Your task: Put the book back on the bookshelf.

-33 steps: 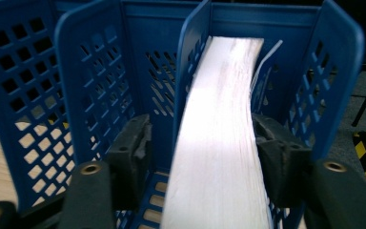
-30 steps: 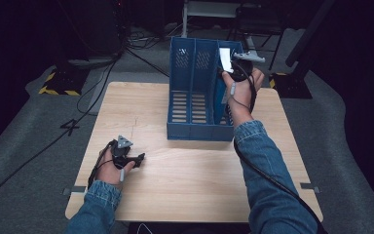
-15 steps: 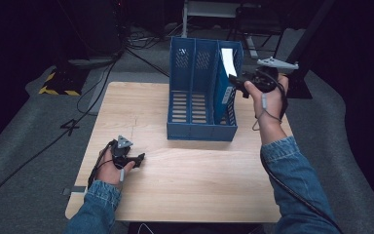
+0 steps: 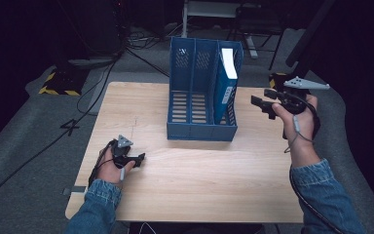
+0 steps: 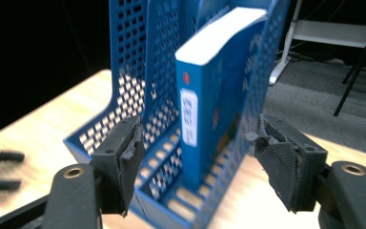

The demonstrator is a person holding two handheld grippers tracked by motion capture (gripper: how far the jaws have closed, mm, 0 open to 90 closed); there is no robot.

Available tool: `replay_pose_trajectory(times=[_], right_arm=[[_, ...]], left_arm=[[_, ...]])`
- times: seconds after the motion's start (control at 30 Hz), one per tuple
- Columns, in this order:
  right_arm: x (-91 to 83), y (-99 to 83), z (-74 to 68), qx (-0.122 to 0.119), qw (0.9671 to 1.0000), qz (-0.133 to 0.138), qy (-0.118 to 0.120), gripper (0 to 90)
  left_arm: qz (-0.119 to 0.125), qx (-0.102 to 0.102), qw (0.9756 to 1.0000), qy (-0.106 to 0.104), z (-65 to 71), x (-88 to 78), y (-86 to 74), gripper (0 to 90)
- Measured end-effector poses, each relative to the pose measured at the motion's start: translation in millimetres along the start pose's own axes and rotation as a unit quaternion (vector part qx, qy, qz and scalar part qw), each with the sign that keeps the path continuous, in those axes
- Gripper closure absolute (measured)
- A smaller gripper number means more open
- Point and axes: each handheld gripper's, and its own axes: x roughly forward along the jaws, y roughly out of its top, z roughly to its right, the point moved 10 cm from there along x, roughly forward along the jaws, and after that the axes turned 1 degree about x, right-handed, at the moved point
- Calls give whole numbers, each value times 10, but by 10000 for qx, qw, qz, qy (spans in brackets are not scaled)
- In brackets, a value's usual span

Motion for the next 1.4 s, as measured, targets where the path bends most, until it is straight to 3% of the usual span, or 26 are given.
replay_pose_trajectory(times=[0.07, 0.33, 0.63, 0.7, 0.8, 0.87, 1.13, 1.2, 1.4], right_arm=[[-95, -179, 58, -60, 9997, -228, 51, 347], [-220, -637, 115, -126, 9987, -475, 136, 341], [-87, -1285, 46, -176, 9947, -960, 307, 332], [-22, -1442, 21, -398, 9893, -1359, 361, 329], [49, -1601, 13, -397, 9851, -1640, 323, 325], [112, -1699, -15, -347, 9837, -1719, 394, 320], [292, -2106, -89, -435, 9726, -2208, 583, 313], [322, -2171, -126, -347, 9719, -2226, 681, 311], [399, -2324, -177, -581, 9684, -2310, 738, 297]], left_arm=[[-8, 30, 10000, -32, -4, 20, 17, 238], [-22, 23, 10000, -38, 0, 30, 27, 234], [-10, 35, 10000, -7, 1, 30, 26, 238], [-11, 38, 10000, -11, 2, 29, 25, 238], [-11, 47, 10000, -16, 4, 28, 25, 238], [-11, 45, 10000, -21, 4, 29, 25, 237], [-13, 45, 10000, -35, 6, 29, 25, 236], [-16, 51, 10000, -36, 5, 29, 25, 235], [-18, 51, 10000, -39, 6, 29, 25, 235]])
